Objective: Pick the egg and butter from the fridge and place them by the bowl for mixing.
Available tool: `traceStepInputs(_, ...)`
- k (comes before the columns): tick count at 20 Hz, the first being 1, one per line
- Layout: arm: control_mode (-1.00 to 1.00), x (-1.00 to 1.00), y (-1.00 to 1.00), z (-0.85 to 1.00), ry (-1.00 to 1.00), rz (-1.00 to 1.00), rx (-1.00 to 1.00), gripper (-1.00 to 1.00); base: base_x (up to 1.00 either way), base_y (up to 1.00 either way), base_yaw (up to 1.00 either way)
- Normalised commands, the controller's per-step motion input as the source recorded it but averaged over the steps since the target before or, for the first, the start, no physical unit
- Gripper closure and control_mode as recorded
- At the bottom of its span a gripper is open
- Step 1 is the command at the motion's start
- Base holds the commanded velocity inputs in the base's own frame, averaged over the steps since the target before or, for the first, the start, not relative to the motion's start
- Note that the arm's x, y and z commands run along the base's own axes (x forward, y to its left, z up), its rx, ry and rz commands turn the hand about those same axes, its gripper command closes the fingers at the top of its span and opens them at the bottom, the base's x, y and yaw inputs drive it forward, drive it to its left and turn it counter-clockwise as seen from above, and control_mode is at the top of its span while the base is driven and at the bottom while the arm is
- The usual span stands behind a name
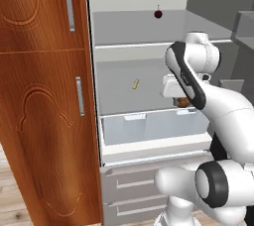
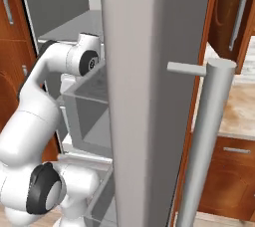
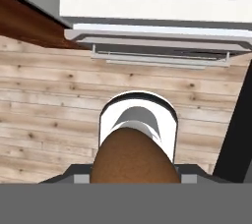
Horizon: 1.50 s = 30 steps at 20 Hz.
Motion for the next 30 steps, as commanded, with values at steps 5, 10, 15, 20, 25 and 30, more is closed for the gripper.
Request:
traceStepInputs(5, 1.0, 0.0, 0.0, 0.0, 0.0, 0.0, 0.0, 1.0, -0.54, 0.07, 0.25)
traceStepInputs(10, 1.0, 0.0, 0.0, 0.0, 0.0, 0.0, 0.0, 1.0, -0.21, 0.22, 0.82)
traceStepInputs(15, 1.0, 0.0, 0.0, 0.0, 0.0, 0.0, 0.0, 1.0, -0.05, 0.06, 1.0)
traceStepInputs(20, 1.0, 0.0, 0.0, 0.0, 0.0, 0.0, 0.0, 1.0, -0.04, 0.0, 1.0)
traceStepInputs(25, 1.0, 0.0, 0.0, 0.0, 0.0, 0.0, 0.0, 1.0, -0.02, 0.0, 1.0)
traceStepInputs(30, 1.0, 0.0, 0.0, 0.0, 0.0, 0.0, 0.0, 1.0, 0.0, 0.0, 1.0)
